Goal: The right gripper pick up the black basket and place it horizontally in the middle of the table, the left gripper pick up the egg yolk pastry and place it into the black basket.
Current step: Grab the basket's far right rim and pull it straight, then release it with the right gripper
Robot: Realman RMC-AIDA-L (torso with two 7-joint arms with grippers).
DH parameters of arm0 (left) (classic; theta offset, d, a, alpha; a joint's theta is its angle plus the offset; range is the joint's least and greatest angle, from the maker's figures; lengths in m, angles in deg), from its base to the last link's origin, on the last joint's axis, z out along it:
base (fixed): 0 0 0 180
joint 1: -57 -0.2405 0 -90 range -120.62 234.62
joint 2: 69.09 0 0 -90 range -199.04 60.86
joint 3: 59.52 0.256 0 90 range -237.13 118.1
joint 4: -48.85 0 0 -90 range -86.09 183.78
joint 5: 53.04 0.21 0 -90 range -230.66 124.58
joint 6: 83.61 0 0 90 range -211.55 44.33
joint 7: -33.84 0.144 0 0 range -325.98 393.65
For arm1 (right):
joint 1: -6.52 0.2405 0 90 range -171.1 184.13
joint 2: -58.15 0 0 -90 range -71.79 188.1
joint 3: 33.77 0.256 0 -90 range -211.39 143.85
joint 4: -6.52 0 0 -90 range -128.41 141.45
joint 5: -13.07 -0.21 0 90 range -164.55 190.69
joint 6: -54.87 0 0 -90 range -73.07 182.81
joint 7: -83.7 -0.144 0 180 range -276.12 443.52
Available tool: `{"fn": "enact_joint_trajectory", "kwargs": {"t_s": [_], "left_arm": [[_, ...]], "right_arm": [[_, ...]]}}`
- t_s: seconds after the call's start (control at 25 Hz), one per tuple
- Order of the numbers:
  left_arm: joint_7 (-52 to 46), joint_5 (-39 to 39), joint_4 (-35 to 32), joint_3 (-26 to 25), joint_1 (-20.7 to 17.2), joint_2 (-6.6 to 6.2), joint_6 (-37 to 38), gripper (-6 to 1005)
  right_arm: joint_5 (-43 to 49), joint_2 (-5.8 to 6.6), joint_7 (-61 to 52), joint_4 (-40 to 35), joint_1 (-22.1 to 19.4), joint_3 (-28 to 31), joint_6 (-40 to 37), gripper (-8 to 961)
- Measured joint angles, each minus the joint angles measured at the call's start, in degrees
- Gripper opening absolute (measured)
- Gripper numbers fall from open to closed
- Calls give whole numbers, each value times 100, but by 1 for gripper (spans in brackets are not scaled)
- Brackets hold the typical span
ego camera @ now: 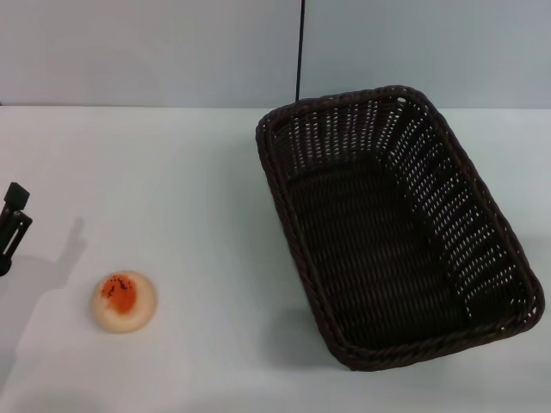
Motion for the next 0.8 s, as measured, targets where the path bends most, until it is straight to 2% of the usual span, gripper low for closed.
{"fn": "enact_joint_trajectory", "kwargs": {"t_s": [0.04, 0.08, 0.2, 0.24, 0.28, 0.4, 0.44, 0.48, 0.56, 0.6, 0.64, 0.68, 0.72, 0.76, 0.8], "left_arm": [[0, -7, 3, -9, 23, 5, -5, 836], [1, -13, 2, -14, 41, 7, -17, 836], [8, -15, 1, -11, 95, 10, -53, 835], [7, -12, 1, -2, 140, 10, -80, 834], [7, -12, 1, -2, 140, 10, -80, 834], [16, -5, 1, 3, 177, 10, -99, 833], [17, -1, 1, 6, 177, 8, -108, 833], [17, -1, 1, 6, 177, 8, -108, 833], [15, 3, 1, 10, 159, 8, -112, 832], [14, 3, -2, 13, 135, 8, -115, 832], [17, 2, 1, 16, 103, 11, -125, 831], [17, 2, 1, 16, 103, 11, -125, 831], [22, 3, 1, 16, 90, 14, -138, 831], [29, 5, 1, 18, 64, 16, -188, 830], [29, 5, 1, 18, 64, 16, -188, 830]], "right_arm": [[499, 101, -885, -756, -105, -207, 226, 684], [499, 101, -885, -756, -105, -207, 226, 683], [1550, 251, -2643, -2022, -164, -138, 404, 683], [2268, 336, -3951, -3011, -137, 17, 428, 683], [2268, 336, -3951, -3011, -137, 17, 428, 683], [3600, 464, -6189, -4690, 78, 243, 413, 682], [4466, 576, -7528, -5563, 308, 309, 336, 682], [4466, 576, -7528, -5563, 308, 309, 336, 682], [5344, 738, -8779, -6289, 652, 338, 149, 682], [5788, 838, -9271, -6536, 856, 355, -22, 681], [6612, 1050, -9929, -6788, 1343, 389, -426, 681], [6612, 1050, -9929, -6788, 1343, 389, -426, 681], [6988, 1144, -10128, -6783, 1586, 390, -601, 681], [7740, 1294, -10438, -6633, 2078, 348, -872, 681], [7740, 1294, -10438, -6633, 2078, 348, -872, 680]]}}
